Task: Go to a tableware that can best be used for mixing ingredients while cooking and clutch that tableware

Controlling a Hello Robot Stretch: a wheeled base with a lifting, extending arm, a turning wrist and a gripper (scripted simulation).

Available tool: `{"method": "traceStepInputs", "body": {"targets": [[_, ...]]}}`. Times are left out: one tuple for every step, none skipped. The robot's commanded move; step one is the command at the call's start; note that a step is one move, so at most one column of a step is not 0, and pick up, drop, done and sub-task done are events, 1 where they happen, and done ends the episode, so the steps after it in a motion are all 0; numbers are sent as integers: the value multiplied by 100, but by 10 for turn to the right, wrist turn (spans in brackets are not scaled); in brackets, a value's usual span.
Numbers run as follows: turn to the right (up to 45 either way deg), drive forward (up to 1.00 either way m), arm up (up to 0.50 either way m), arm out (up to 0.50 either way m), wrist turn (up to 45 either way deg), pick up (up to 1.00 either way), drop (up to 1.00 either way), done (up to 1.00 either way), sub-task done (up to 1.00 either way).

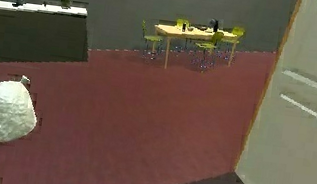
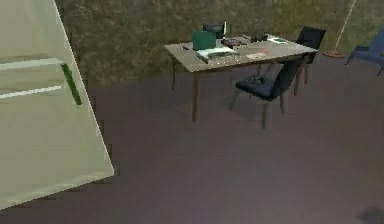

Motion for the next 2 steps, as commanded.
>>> {"method": "traceStepInputs", "body": {"targets": [[60,0,0,0,0,0,0,0,0],[0,100,0,0,0,0,0,0,0]]}}
